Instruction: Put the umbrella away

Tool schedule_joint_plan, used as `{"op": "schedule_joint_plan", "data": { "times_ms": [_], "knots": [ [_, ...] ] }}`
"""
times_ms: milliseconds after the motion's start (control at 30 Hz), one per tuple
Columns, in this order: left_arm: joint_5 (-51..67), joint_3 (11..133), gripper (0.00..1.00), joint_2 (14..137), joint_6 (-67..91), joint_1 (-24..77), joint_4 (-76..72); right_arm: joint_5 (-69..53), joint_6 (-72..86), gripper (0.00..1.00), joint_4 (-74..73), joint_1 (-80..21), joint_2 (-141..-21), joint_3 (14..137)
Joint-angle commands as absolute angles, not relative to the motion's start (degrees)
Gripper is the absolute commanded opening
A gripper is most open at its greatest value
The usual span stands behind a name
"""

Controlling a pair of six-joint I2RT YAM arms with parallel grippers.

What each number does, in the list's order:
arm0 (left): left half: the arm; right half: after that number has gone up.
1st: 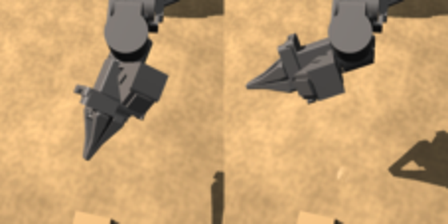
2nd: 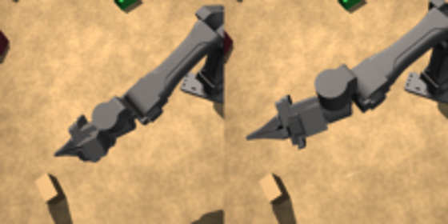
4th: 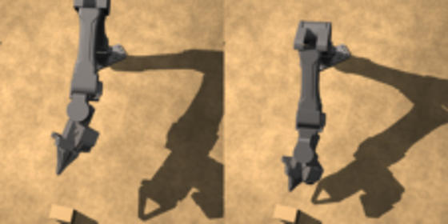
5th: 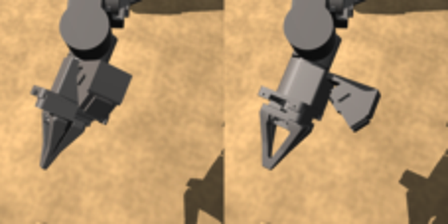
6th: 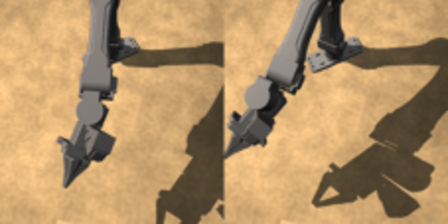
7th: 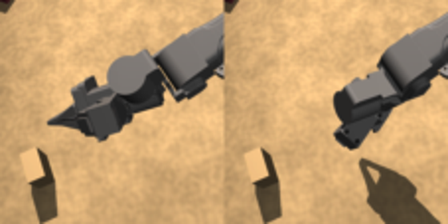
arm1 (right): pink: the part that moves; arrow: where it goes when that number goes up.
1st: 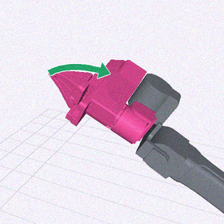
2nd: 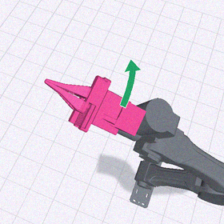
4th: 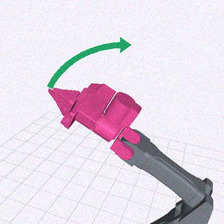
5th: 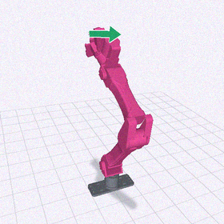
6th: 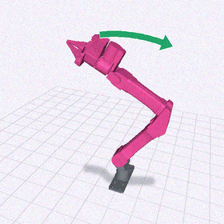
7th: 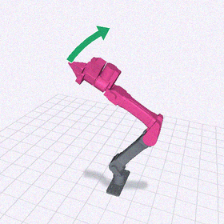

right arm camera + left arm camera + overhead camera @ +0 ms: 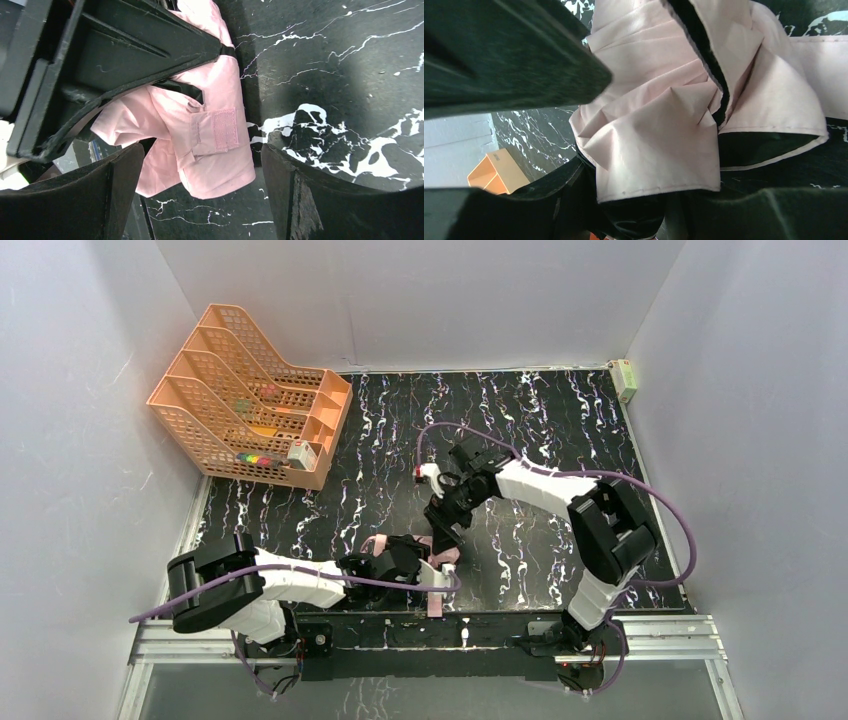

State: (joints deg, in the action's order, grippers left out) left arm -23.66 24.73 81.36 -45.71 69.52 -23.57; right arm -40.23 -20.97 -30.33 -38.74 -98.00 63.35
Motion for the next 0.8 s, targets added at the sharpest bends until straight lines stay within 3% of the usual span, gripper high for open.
{"op": "schedule_joint_plan", "data": {
  "times_ms": [0,300,567,667,767],
  "knots": [
    [-25.69,22.76,0.0,82.69,-47.61,69.76,-18.11,-39.34,-22.44,0.95,-31.18,-40.06,-100.05,65.07],
    [-25.74,22.76,0.0,82.79,-48.26,70.4,-18.19,-37.43,-23.03,0.93,-31.71,-42.46,-104.04,65.32],
    [-24.27,22.67,0.0,79.96,-45.51,70.4,-19.04,-29.22,-22.46,0.66,-31.95,-44.15,-106.1,63.81],
    [-25.12,22.81,0.1,78.92,-44.17,70.4,-19.75,-25.34,-21.98,0.51,-31.22,-45.0,-106.13,62.68],
    [-27.12,23.06,0.3,78.0,-42.03,70.4,-21.31,-22.76,-21.36,0.38,-30.06,-45.41,-105.8,62.2]
  ]
}}
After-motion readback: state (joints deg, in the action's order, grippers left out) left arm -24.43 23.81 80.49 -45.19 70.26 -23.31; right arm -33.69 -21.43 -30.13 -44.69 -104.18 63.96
